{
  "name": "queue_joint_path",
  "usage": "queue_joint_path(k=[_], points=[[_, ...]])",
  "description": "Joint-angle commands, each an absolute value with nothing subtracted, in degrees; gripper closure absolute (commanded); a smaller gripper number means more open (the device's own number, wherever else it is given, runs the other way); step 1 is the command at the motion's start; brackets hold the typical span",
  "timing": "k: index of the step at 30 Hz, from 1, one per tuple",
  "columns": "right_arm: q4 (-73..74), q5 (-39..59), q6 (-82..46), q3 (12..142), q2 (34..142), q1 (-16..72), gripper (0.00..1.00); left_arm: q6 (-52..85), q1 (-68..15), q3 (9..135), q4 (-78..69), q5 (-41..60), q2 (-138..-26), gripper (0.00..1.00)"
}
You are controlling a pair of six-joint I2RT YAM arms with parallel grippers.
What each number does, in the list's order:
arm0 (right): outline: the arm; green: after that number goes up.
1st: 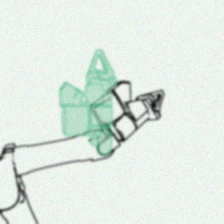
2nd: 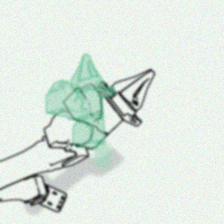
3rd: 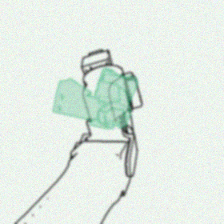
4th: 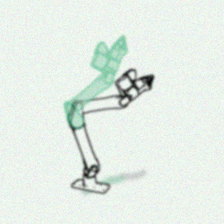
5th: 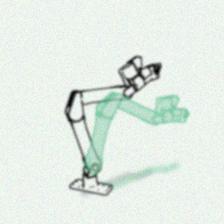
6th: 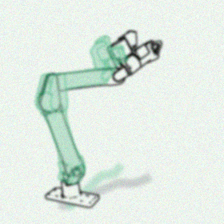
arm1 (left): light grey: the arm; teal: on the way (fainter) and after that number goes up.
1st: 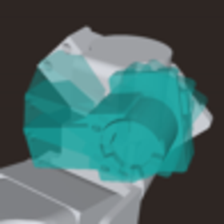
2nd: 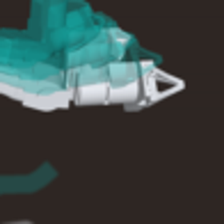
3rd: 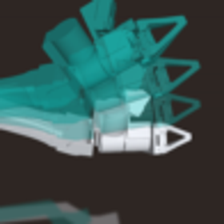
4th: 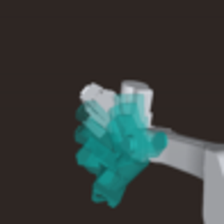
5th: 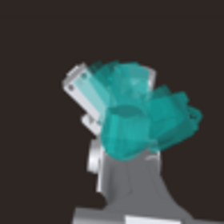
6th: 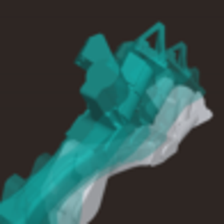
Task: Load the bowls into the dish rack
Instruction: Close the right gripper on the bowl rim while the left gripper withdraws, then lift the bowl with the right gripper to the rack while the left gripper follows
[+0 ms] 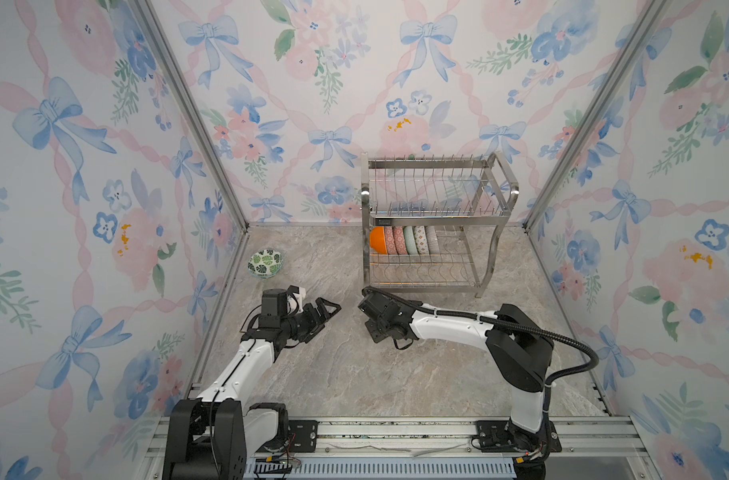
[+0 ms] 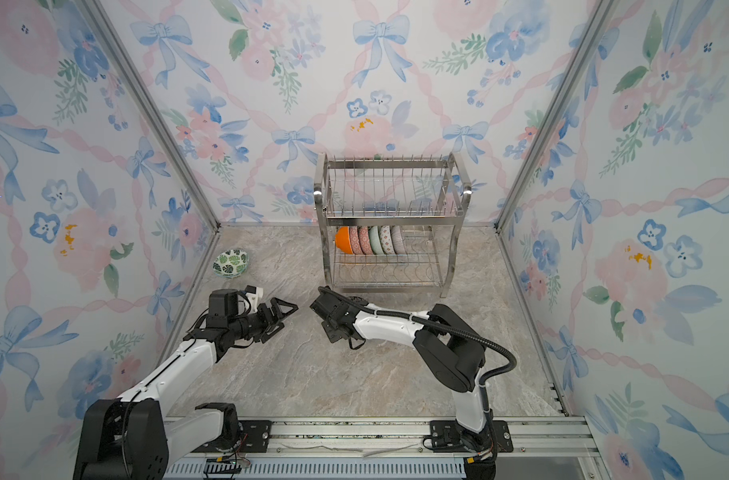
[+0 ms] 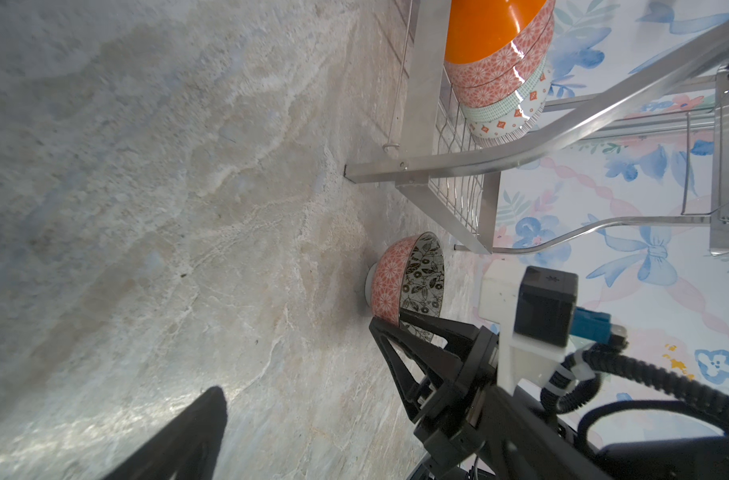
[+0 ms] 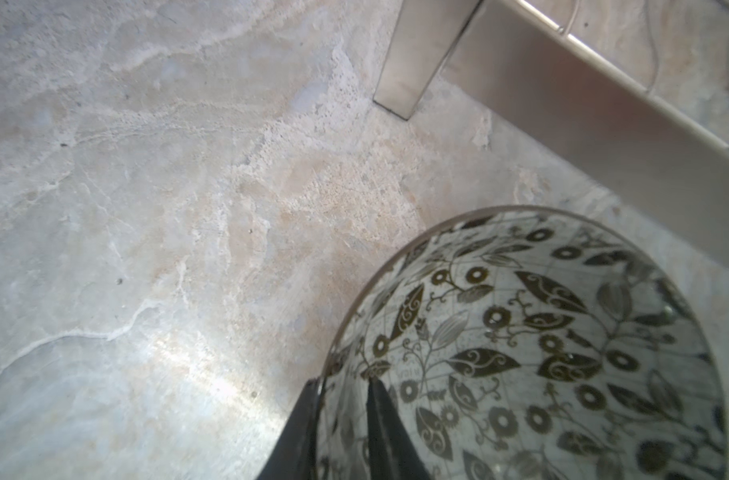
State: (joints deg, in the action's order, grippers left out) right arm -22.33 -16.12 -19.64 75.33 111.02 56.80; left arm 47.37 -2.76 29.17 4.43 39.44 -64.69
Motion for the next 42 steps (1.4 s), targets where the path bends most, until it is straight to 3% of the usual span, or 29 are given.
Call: queue_joint_path(k=[1,6,13,26,32,42], points=[[-25.0,-16.0,-18.8,75.9,110.0,57.3,0.88,45.4,-5.1,31.0,6.0,37.7,-64.6,0.02],[-21.7,-15.1,-19.2,69.8,103.5,55.7,0.96,45.5,-8.8,32.1,6.1,35.0,-65.3,0.02],[-17.6,-11.1,-19.9,57.5,89.0,48.9,0.99,45.5,-14.2,34.6,6.1,32.0,-65.9,0.02],[-23.3,-3.8,-20.4,46.9,66.8,20.5,1.00,47.7,-27.8,41.7,2.8,25.5,-71.2,0.02],[-23.7,2.2,-21.7,47.8,65.0,4.7,1.00,49.5,-34.8,46.8,-3.3,21.6,-76.5,0.02],[-21.7,3.6,-20.4,58.1,75.7,-8.2,1.00,48.1,-43.6,58.6,-7.1,16.8,-89.1,0.02]])
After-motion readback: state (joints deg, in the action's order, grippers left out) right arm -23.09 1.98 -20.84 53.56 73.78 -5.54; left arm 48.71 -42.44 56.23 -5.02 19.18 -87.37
